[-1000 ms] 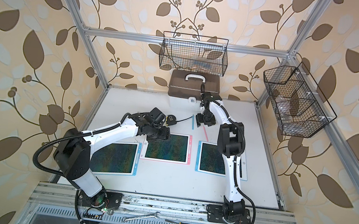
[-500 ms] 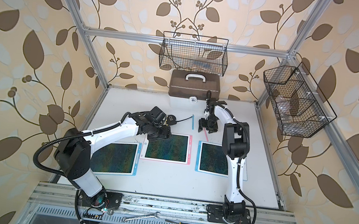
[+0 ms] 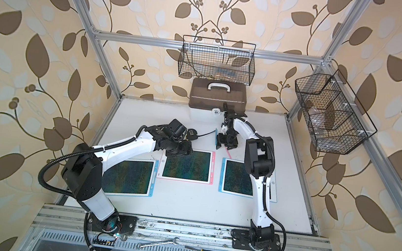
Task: Place the stylus back onto the writing tablet
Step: Move the stylus to the center of the board.
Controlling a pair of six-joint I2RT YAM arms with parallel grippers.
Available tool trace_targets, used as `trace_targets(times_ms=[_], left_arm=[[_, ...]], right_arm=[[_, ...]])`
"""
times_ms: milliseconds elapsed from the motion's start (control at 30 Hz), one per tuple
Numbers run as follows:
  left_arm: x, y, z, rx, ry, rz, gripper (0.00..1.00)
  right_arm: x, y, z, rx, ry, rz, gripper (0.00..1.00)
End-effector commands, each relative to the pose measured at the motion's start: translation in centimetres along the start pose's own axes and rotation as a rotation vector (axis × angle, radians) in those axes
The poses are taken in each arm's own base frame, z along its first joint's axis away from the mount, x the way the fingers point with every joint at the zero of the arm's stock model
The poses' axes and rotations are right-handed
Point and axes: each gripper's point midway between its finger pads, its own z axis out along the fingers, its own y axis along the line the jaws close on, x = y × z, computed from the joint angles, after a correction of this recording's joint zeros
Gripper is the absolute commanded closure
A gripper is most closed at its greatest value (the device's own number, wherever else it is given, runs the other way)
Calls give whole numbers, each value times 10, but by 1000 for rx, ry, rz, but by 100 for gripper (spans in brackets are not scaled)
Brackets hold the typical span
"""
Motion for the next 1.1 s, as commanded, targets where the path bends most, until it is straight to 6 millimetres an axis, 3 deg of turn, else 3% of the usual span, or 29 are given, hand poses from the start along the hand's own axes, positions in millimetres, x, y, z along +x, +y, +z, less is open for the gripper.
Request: trace_targets(times_ms=[0,333,800,933,1067], left_arm=[[-5,-3,-12,21,-30,3,23],[-2,0,-13,23,-32,-1,23],[7,12,-7,-16,-6,-11,24],[10,17,-3,-37,9,-14,24],[13,23,-3,-64,22,-9,24]], right_arm=[[13,9,16,2,67,-43,33],[33,40,30,5,102,-126,34],[70,44,39,-12,120,-109,37],[69,49,36,-10,107,-113,37],[54,50,20,7,46,-100,33]])
